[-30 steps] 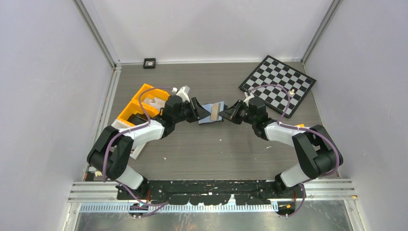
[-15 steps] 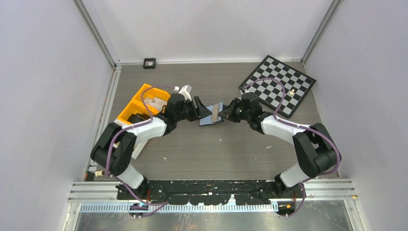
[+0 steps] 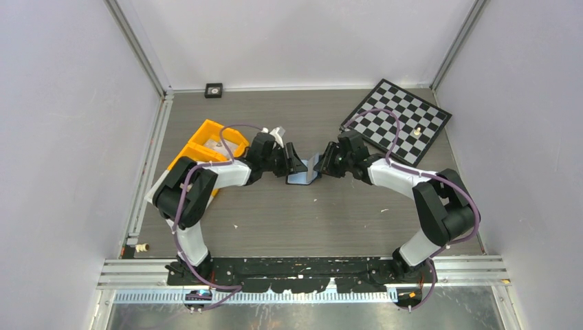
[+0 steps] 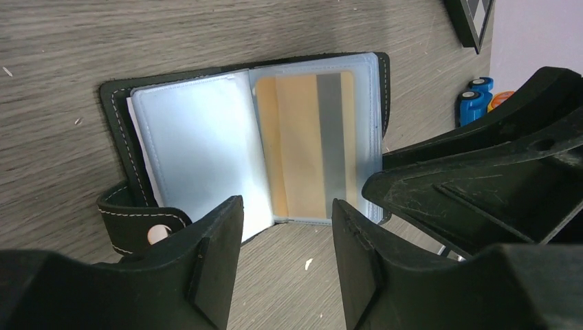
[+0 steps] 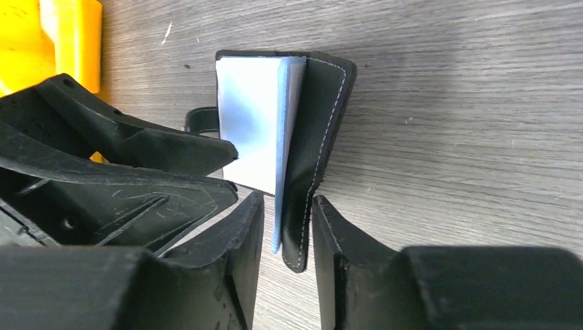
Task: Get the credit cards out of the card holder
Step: Remove the credit card from the card holder.
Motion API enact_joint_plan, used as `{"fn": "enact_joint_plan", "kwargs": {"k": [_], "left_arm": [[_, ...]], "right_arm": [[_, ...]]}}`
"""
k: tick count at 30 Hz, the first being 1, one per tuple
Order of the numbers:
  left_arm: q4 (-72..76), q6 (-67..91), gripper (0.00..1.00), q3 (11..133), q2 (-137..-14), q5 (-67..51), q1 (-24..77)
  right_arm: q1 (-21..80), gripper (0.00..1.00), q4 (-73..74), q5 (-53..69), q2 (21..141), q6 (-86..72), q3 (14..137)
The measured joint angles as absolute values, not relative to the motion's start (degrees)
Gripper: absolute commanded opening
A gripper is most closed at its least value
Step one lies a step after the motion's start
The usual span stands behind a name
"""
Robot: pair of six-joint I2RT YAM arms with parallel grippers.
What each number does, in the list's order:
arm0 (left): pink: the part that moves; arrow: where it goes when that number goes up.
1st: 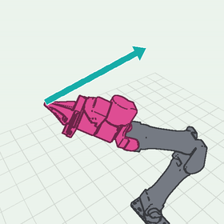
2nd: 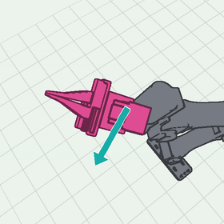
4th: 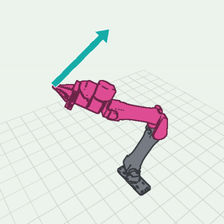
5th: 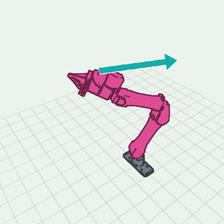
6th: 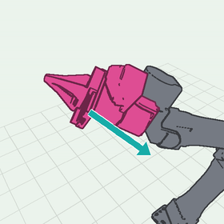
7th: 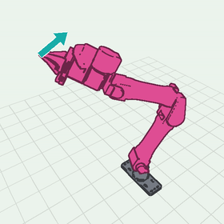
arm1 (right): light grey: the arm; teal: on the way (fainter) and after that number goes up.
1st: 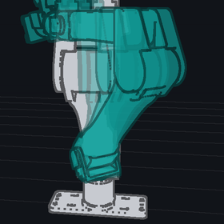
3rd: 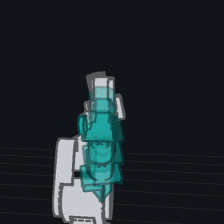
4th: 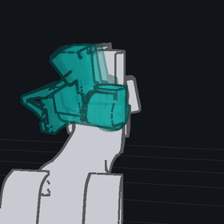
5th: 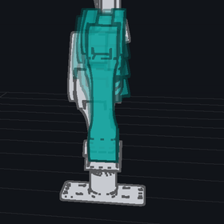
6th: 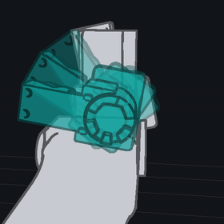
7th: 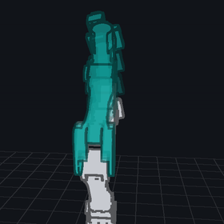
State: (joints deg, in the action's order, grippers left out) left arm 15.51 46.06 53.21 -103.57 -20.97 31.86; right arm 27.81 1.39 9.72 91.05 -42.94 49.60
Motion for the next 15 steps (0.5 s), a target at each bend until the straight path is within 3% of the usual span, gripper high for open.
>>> {"fn": "enact_joint_plan", "kwargs": {"k": [3, 9, 15], "left_arm": [[15.2, 45.8, 0.43, 53.5, -103.7, -21.1, 31.9], [13.4, 44.6, 0.14, 55.6, -104.5, -21.0, 31.9], [11.8, 44.2, 0.03, 56.7, -106.4, -20.9, 31.9]], "right_arm": [[27.8, 0.48, 1.9, 9.7, 91.1, -42.9, 49.6], [27.8, 0.43, 0.5, 10.2, 91.1, -43.2, 49.6], [27.8, 0.42, -1.6, 11.4, 91.1, -43.8, 49.2]]}}
